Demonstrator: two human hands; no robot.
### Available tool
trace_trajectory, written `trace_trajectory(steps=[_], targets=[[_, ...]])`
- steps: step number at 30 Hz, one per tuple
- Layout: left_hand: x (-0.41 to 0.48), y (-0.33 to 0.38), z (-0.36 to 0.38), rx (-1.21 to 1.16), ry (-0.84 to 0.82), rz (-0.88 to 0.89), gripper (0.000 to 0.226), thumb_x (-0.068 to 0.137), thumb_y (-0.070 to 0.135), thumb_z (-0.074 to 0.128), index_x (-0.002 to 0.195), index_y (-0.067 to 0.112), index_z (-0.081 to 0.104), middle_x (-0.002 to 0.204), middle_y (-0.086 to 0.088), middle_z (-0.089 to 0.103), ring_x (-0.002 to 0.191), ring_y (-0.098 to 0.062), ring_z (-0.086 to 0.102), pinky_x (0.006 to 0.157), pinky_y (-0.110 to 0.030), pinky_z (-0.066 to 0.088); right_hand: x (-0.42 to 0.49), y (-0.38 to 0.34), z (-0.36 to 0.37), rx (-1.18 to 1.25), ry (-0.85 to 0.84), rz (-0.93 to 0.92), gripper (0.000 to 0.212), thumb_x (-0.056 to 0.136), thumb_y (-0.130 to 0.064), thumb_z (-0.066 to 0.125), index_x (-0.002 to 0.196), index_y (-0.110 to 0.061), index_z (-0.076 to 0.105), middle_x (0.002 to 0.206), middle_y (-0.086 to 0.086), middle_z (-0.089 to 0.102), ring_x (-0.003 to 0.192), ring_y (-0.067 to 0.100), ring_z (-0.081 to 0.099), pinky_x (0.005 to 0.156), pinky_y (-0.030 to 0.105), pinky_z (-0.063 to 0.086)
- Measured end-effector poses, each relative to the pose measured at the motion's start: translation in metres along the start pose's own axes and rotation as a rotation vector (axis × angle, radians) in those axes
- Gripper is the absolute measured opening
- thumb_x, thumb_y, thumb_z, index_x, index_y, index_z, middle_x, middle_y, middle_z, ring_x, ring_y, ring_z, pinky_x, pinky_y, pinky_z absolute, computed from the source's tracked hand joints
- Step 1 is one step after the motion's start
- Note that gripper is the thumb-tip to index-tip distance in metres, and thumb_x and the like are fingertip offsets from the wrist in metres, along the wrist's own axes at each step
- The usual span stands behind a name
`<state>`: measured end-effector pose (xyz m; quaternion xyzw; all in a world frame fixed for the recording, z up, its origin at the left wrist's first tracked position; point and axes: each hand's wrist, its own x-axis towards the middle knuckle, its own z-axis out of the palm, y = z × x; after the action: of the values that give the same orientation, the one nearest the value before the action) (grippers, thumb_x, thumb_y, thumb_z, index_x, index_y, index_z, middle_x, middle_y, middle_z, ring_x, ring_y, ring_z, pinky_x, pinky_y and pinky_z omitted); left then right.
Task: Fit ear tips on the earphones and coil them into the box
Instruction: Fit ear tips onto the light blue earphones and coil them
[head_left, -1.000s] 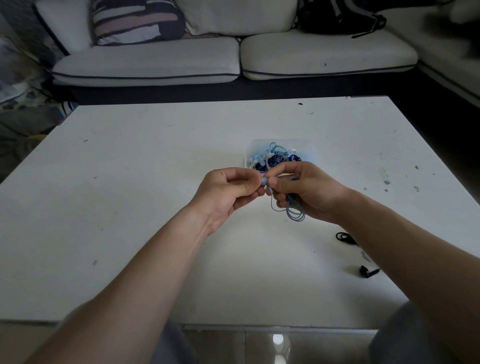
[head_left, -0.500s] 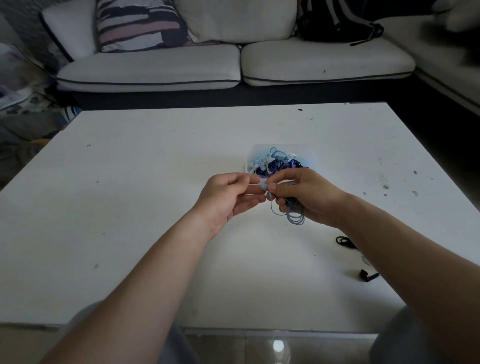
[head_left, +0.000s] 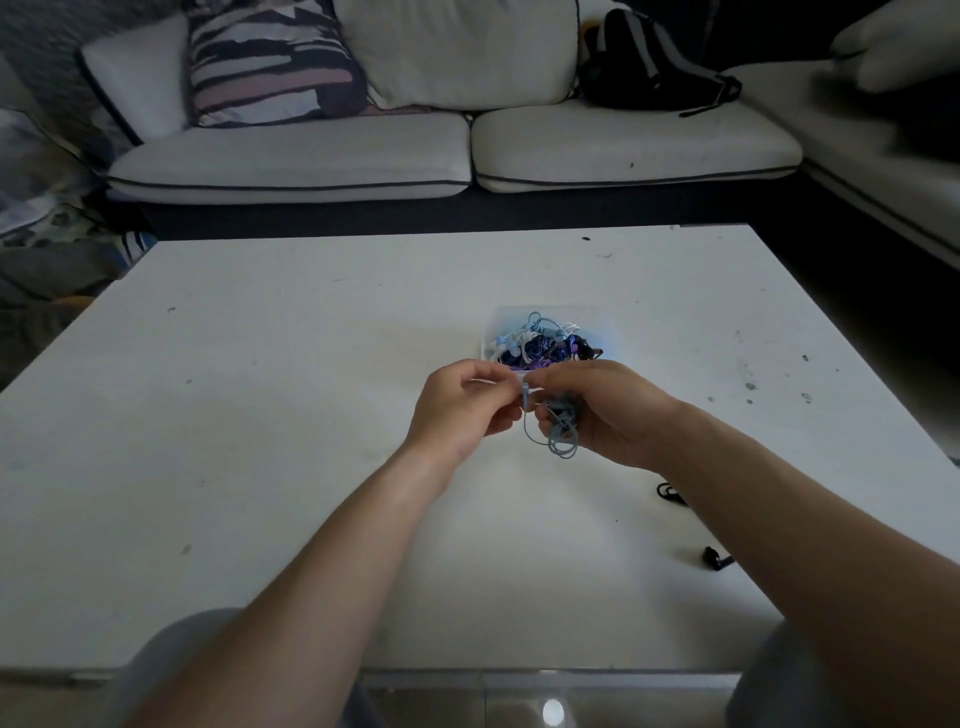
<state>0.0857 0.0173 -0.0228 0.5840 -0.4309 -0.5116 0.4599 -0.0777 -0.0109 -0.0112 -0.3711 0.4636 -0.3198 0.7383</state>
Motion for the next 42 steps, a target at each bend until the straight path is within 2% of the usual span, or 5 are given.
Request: trace_trajectory(steps=[14,22,34,38,42], targets=[[0.044,0.016,0.007,0.066,0.039,-0.057,0.015,0.091,0.011,0.061,0.097,0.016,0.074,0.082,-0.003,0.068,0.066,-0.015,0.062,0.057,-0.023,0.05,0.021,-0.034,-0.026,0.106,0.227,-0.18,0.033,0.09,0.021,0.041,0.113,0.006,0.06,0.102,0.023,0.061,0.086,0.026,0.065,0.073,0.031,0.06],[0.081,0.01,0.038,0.535,0.034,0.22,0.017,0.074,0.014,0.078,0.084,0.026,0.071,0.076,0.013,0.069,0.072,-0.002,0.064,0.061,-0.007,0.044,0.059,-0.041,-0.053,-0.703,0.401,-0.425,0.016,0.083,-0.005,0.075,0.096,-0.015,0.073,0.1,0.005,0.072,0.089,0.022,0.069,0.075,0.034,0.058],[0.091,-0.004,0.051,0.814,-0.115,0.31,0.014,0.084,0.042,0.07,0.082,0.03,0.075,0.08,0.011,0.073,0.076,-0.01,0.065,0.066,-0.028,0.05,0.061,-0.02,-0.064,-1.503,0.332,-0.347,0.016,0.096,-0.029,0.048,0.093,-0.019,0.06,0.087,0.005,0.061,0.092,0.029,0.058,0.072,0.037,0.046],[0.089,-0.011,0.053,0.973,-0.196,0.469,0.022,0.091,0.029,0.056,0.079,0.025,0.074,0.076,0.004,0.06,0.082,-0.021,0.057,0.064,-0.032,0.044,0.051,-0.018,-0.066,-1.732,0.309,-0.257,0.029,0.101,-0.039,0.035,0.108,-0.02,0.056,0.107,0.0,0.056,0.131,0.022,0.039,0.111,0.052,0.019],[0.087,-0.016,0.058,0.992,-0.249,0.443,0.029,0.091,0.031,0.047,0.07,0.024,0.066,0.082,-0.001,0.055,0.093,-0.025,0.052,0.072,-0.035,0.04,0.044,-0.017,-0.071,-1.783,0.255,-0.234,0.056,0.104,-0.045,0.025,0.152,-0.016,0.02,0.136,-0.005,0.057,0.148,0.022,0.022,0.116,0.056,0.008]])
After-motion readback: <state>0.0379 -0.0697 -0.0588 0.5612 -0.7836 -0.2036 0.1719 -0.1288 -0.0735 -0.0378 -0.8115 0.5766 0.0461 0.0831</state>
